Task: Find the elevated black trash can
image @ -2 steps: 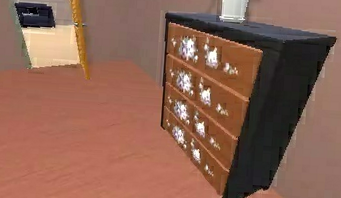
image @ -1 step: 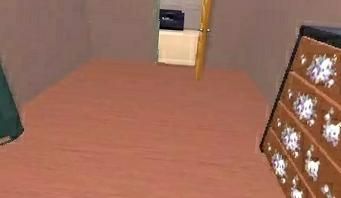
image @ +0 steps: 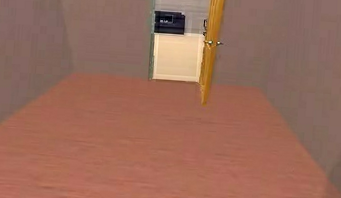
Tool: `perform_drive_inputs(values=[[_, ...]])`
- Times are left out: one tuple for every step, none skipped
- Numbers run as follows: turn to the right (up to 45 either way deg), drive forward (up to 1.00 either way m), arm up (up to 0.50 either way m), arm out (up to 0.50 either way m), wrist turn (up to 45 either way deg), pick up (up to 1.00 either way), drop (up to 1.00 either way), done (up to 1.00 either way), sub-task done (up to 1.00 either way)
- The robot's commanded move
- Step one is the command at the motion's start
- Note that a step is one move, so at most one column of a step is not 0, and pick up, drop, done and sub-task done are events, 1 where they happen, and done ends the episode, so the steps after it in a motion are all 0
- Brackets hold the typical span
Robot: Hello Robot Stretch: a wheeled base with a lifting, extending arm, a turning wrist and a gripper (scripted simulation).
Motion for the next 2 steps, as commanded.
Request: perform_drive_inputs(values=[[0.0, 1.0, 0.0, 0.0, 0.0, 0.0, 0.0, 0.0, 0.0], [-3.0, 0.0, 0.0, 0.0, 0.0, 0.0, 0.0, 0.0, 0.0]])
